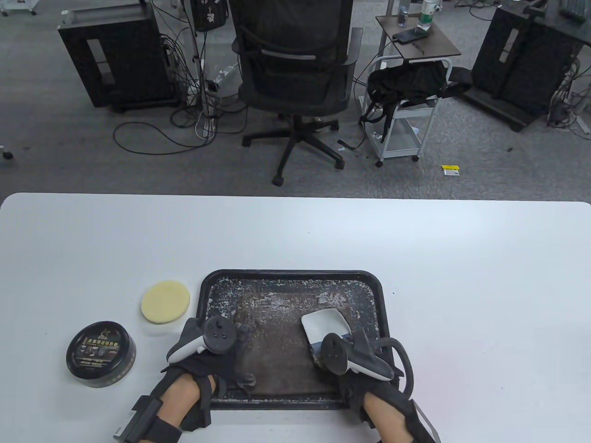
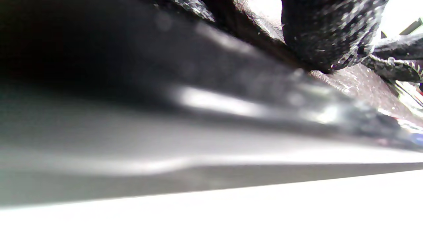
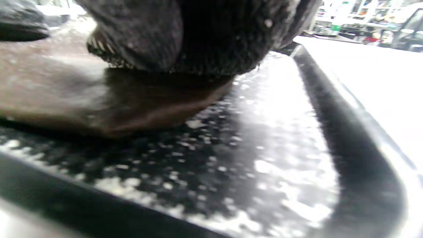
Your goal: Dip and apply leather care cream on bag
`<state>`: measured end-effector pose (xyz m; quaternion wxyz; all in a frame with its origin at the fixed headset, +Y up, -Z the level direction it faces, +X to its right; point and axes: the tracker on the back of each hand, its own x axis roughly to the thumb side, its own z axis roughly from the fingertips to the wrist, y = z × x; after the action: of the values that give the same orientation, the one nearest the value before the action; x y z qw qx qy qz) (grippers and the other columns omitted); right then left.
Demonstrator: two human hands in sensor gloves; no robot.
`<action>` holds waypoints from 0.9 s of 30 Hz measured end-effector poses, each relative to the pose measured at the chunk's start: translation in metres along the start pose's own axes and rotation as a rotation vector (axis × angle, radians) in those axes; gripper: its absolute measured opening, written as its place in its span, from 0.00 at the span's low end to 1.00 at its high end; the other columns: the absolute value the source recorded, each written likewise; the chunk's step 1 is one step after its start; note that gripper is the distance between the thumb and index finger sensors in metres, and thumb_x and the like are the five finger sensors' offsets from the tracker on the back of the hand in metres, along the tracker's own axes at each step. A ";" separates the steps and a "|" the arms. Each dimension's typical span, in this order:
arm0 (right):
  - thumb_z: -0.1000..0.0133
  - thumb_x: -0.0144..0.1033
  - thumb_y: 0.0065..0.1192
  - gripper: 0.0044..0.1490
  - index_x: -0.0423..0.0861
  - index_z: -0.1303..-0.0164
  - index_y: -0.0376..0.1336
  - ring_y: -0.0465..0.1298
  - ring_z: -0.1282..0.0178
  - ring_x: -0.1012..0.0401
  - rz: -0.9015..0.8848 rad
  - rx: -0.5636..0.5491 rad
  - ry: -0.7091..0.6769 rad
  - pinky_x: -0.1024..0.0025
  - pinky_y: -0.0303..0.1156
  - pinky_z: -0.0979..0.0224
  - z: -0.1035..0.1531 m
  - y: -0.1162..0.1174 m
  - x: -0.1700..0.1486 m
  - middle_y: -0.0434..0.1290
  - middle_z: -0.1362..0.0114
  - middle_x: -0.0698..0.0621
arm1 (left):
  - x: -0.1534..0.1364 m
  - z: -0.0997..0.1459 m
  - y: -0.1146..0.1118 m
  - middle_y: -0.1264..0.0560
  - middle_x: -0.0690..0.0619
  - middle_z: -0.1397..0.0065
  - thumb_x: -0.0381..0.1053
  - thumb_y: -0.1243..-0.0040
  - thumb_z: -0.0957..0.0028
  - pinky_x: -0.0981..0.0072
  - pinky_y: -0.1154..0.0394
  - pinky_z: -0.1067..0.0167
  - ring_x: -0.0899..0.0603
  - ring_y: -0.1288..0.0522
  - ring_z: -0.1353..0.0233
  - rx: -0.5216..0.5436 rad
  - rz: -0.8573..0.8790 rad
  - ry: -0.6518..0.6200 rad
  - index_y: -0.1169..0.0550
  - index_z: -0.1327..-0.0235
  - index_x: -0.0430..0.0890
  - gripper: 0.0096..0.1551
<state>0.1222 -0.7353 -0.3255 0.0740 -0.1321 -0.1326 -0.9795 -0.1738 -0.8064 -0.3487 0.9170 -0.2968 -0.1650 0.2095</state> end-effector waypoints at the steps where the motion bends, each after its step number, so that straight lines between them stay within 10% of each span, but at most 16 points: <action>1: 0.50 0.35 0.66 0.37 0.57 0.26 0.63 0.68 0.22 0.50 0.004 0.003 0.005 0.47 0.63 0.22 0.000 0.000 -0.001 0.66 0.21 0.52 | 0.000 0.000 0.000 0.65 0.58 0.22 0.68 0.36 0.60 0.43 0.69 0.26 0.45 0.67 0.19 0.001 0.000 -0.001 0.62 0.31 0.60 0.60; 18: 0.50 0.35 0.66 0.37 0.51 0.26 0.64 0.72 0.26 0.47 0.107 -0.098 -0.111 0.49 0.67 0.24 0.009 0.003 0.049 0.69 0.24 0.46 | -0.007 0.001 0.000 0.60 0.61 0.21 0.72 0.44 0.58 0.45 0.71 0.28 0.46 0.66 0.20 0.026 0.124 -0.043 0.47 0.28 0.60 0.46; 27: 0.50 0.35 0.66 0.37 0.52 0.25 0.63 0.71 0.25 0.47 0.051 -0.135 -0.238 0.48 0.66 0.24 0.004 0.005 0.093 0.68 0.23 0.46 | -0.009 0.001 0.003 0.56 0.57 0.20 0.76 0.49 0.59 0.44 0.72 0.29 0.44 0.64 0.20 0.051 0.264 -0.069 0.61 0.30 0.57 0.55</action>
<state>0.0349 -0.7487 -0.2946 0.0736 -0.2552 -0.0709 -0.9615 -0.1830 -0.8084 -0.3512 0.8826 -0.2850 -0.1504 0.3424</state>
